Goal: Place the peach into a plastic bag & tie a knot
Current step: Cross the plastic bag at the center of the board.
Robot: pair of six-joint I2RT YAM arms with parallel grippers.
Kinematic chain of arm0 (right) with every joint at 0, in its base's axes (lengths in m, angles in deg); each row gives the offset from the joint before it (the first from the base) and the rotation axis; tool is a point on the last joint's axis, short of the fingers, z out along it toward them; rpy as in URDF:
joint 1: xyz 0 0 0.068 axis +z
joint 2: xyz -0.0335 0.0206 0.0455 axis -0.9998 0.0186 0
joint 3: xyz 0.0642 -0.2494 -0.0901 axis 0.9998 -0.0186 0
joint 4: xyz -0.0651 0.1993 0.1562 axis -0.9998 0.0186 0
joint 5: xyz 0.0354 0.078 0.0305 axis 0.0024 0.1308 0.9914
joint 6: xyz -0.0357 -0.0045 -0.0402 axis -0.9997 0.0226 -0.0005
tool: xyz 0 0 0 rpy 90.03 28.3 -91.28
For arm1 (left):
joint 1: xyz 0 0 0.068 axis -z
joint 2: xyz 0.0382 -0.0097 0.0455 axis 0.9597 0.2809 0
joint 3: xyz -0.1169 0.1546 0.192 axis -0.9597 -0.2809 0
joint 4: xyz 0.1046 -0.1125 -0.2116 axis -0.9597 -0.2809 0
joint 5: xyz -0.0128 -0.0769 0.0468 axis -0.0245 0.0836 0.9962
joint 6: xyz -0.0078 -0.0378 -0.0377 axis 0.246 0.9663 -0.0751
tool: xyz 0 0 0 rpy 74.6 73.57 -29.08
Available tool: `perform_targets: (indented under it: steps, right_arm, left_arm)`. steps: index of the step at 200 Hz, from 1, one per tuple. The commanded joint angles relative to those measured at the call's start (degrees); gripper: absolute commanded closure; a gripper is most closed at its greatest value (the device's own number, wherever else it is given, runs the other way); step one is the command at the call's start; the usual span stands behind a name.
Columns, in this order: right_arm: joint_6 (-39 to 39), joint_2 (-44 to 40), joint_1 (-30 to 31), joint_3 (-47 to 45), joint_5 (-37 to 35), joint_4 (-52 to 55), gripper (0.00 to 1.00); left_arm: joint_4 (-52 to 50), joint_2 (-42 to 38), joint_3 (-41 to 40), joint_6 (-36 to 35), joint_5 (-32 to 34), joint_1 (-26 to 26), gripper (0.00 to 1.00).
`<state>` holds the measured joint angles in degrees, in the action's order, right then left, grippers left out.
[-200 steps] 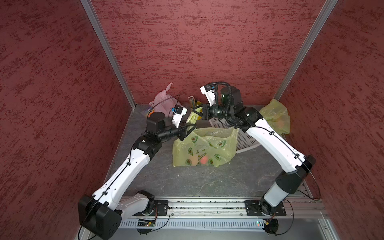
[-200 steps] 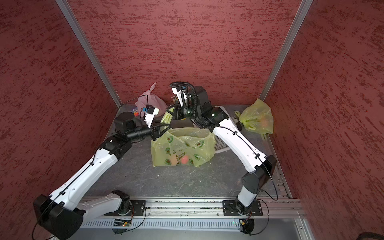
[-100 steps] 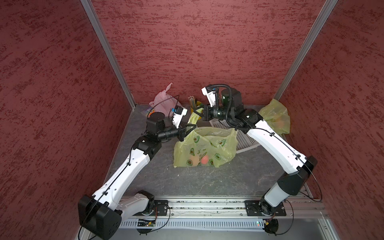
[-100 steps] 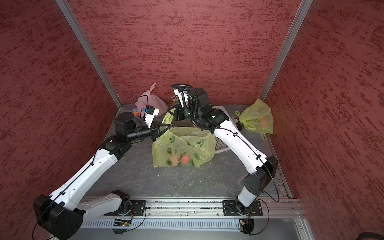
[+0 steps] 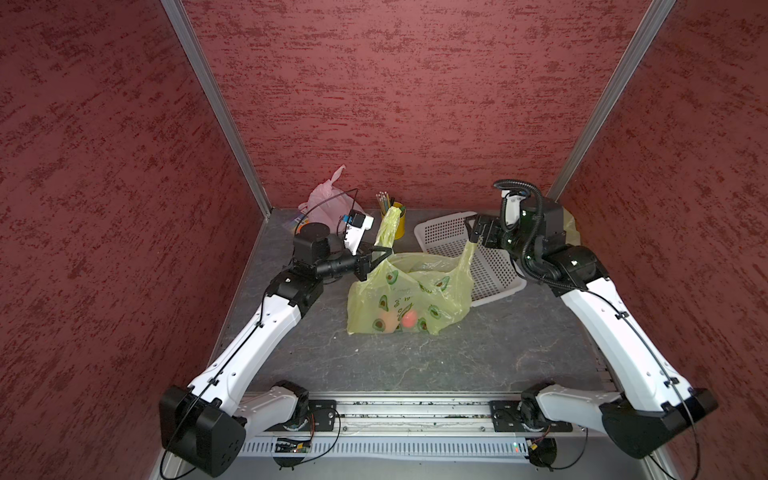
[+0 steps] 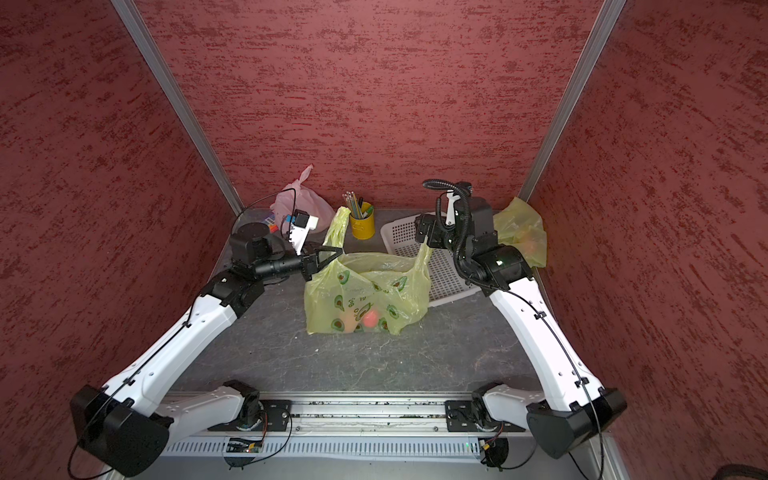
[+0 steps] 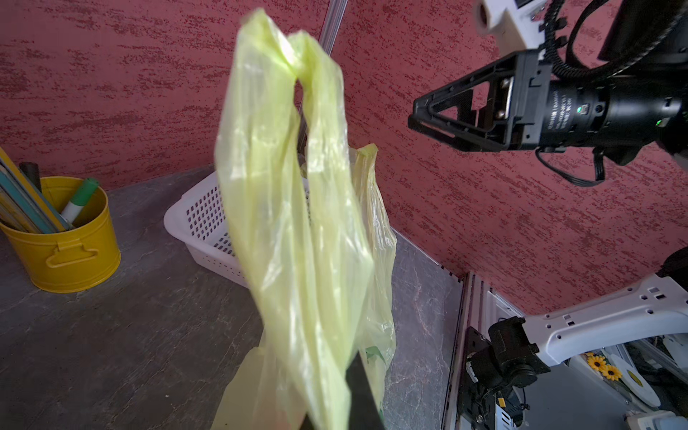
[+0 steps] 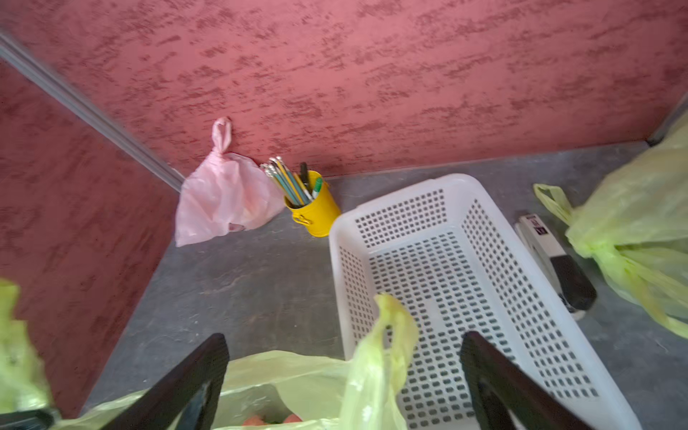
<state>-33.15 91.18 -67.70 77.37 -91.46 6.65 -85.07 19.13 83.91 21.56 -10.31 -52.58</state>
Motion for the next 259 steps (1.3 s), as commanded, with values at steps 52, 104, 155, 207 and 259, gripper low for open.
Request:
perform_targets:
  steps: [52, 104, 155, 207, 259]
  right_arm:
    - [0.44, 6.55, -2.94, -4.76, 5.63, -8.47, 0.06]
    - [-1.23, 5.92, -3.22, -6.88, 23.36, -19.35, 0.9]
    - [0.59, 5.96, 4.26, -5.49, 41.65, -30.81, 1.0]
    - [-0.73, 11.7, 13.82, 1.51, 41.56, -28.37, 1.0]
    - [-1.26, 15.86, 14.81, 5.01, 36.54, -23.65, 1.0]
  left_arm:
    - [1.82, -0.39, -1.03, 0.91, -1.78, -0.56, 1.0]
    - [0.08, 0.42, -0.31, 0.73, -2.9, -0.54, 1.0]
    - [-4.19, 4.54, 2.69, 1.0, -2.79, 0.29, 1.0]
    - [-8.39, 7.29, 5.78, -1.79, -0.93, 2.99, 1.0]
    - [-9.69, 6.6, 6.5, -4.0, -0.47, 4.52, 0.75]
